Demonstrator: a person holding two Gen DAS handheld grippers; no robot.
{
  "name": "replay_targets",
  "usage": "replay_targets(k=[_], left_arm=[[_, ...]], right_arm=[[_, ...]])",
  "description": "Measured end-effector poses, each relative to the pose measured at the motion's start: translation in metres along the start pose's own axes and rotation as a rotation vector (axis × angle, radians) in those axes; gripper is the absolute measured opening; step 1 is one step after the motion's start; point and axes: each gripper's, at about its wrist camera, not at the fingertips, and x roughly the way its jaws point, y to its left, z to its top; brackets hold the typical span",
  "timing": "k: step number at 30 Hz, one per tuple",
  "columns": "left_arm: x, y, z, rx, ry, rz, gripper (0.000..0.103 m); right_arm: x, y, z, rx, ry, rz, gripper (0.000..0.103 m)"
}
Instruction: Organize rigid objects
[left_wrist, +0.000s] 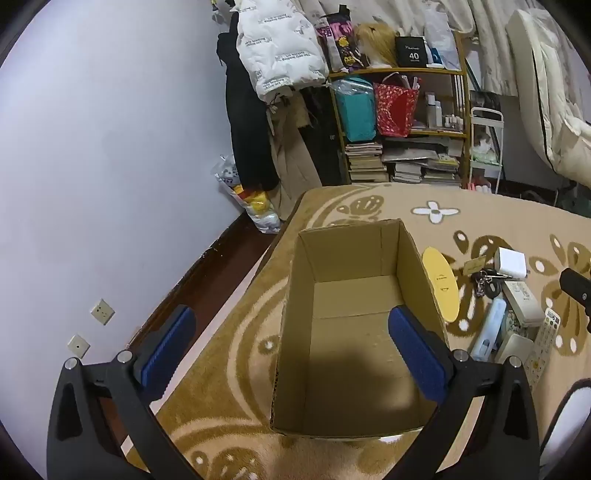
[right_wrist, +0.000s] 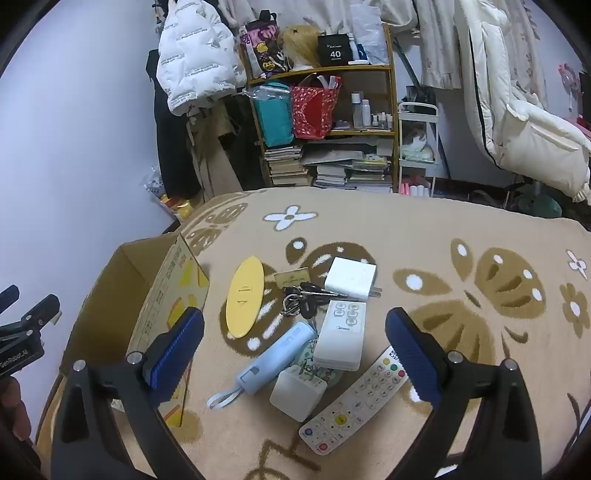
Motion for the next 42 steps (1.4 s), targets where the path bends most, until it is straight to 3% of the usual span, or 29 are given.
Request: replay_targets(k=[2,42], left_arm=[[0.001,-0.001,0.001,0.017,0.028,-0.001,0.103],[0.008,0.002,-0.001,-0.009,0.029,0.015,0.103]], right_arm=[[0.000,0.001,0.001,-0.012,0.003,-0.016,0.103],[-0.006,0.005,0.002,-0.014,-0.010,-0.012,0.103]])
